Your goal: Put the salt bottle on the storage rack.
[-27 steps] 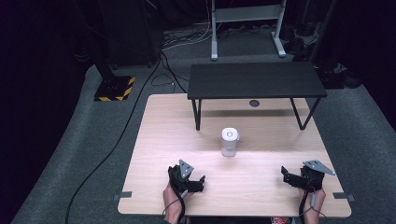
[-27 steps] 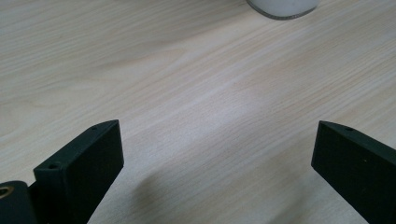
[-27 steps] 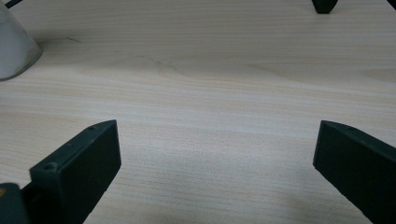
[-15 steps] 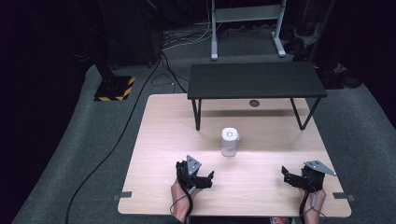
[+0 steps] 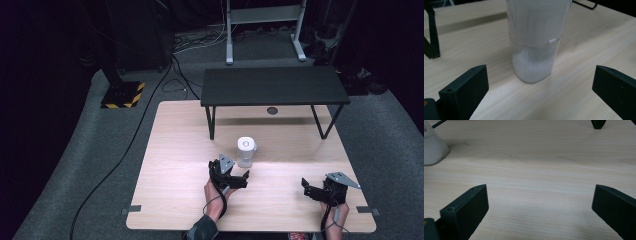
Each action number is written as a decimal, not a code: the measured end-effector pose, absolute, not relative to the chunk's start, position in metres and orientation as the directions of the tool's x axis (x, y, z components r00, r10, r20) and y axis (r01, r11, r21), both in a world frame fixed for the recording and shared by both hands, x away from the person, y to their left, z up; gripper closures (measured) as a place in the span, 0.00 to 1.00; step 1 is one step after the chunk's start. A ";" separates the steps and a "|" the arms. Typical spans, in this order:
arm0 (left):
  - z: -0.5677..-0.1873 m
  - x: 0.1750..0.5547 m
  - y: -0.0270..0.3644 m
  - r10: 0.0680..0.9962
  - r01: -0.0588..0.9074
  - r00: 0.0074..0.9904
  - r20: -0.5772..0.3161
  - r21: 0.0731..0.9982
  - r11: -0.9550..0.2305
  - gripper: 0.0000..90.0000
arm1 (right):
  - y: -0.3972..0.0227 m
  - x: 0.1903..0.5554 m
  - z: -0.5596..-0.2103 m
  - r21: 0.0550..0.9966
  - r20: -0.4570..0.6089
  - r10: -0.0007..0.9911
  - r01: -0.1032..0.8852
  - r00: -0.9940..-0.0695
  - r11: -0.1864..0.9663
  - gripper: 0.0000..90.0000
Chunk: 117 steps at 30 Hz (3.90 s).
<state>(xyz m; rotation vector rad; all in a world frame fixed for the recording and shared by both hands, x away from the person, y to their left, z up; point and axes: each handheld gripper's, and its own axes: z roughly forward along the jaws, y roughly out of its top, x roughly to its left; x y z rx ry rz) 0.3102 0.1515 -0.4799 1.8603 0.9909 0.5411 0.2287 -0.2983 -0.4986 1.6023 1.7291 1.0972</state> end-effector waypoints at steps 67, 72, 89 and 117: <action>-0.468 0.352 0.159 0.816 0.332 0.575 -0.053 0.927 -0.174 0.30 | -0.299 0.224 -0.501 0.853 0.138 0.977 0.521 -0.161 -0.034 0.00; -0.461 0.354 0.163 0.819 0.324 0.571 -0.047 0.930 -0.173 0.30 | -0.300 0.224 -0.501 0.853 0.142 0.977 0.521 -0.159 -0.039 0.00; -0.435 0.371 0.172 0.820 0.334 0.570 -0.042 0.924 -0.185 0.30 | -0.300 0.225 -0.501 0.851 0.142 0.977 0.524 -0.162 -0.037 0.00; -0.383 0.385 0.180 0.824 0.303 0.566 -0.028 0.936 -0.177 0.30 | -0.300 0.225 -0.501 0.850 0.146 0.977 0.525 -0.158 -0.042 0.00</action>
